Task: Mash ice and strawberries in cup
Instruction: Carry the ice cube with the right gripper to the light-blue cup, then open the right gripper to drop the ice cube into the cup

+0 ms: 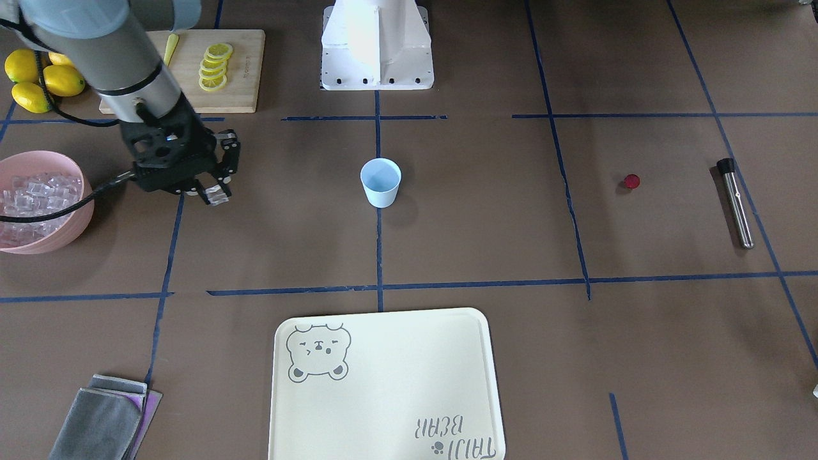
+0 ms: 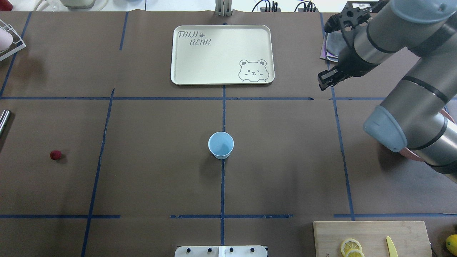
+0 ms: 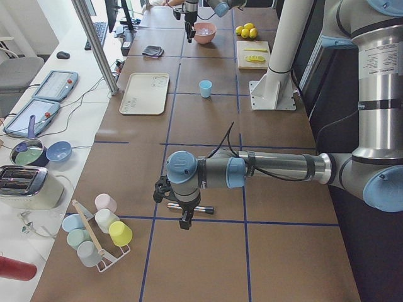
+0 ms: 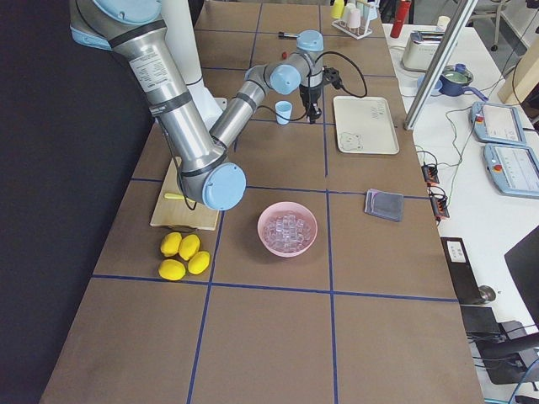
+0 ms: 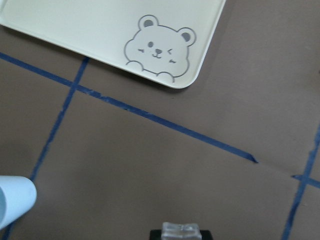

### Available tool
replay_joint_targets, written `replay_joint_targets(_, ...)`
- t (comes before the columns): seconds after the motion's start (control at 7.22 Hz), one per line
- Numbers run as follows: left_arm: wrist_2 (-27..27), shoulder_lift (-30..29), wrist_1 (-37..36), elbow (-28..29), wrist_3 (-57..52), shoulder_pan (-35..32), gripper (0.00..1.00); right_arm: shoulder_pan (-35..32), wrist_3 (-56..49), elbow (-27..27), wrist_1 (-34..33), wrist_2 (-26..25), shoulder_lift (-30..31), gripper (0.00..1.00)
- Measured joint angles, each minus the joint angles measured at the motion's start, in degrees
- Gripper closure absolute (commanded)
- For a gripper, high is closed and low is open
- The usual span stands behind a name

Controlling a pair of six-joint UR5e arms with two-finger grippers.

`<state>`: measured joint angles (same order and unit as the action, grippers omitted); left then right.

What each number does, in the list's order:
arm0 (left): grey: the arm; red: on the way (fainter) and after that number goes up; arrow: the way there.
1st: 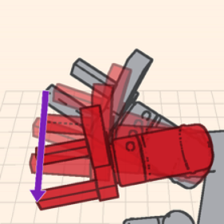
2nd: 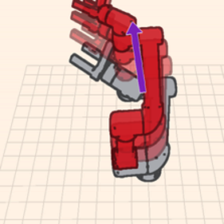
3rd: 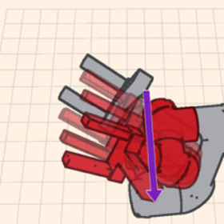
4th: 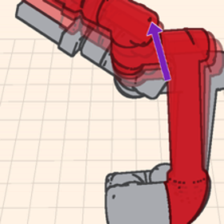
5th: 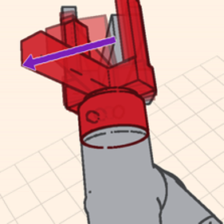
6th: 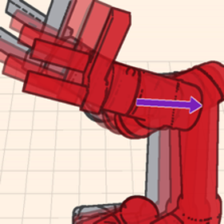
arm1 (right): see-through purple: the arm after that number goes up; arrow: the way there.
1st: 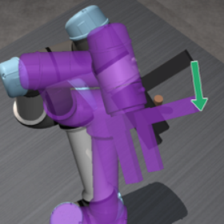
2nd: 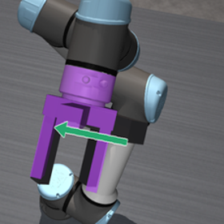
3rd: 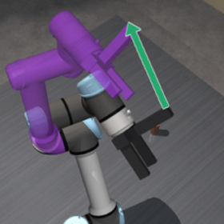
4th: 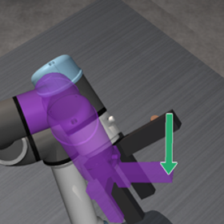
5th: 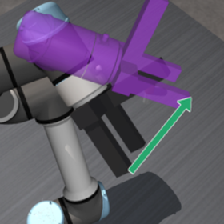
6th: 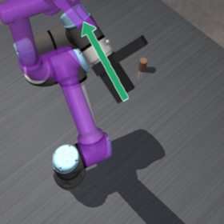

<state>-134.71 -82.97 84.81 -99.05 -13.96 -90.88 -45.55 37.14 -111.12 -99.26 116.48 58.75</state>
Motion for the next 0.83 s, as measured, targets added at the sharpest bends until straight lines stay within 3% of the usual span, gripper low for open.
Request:
replay_joint_targets(0.28, -0.01, 0.00, 0.00, 0.00, -0.01, 0.00, 0.00, 7.82, 12.02, 3.15, -0.86, -5.15, -6.14, 0.98)
replay_joint_targets(0.83, -0.03, 0.00, -0.13, 0.05, -0.01, 0.00, 0.00, 18.63, 28.07, 15.30, -0.96, -14.10, -17.49, 0.98)
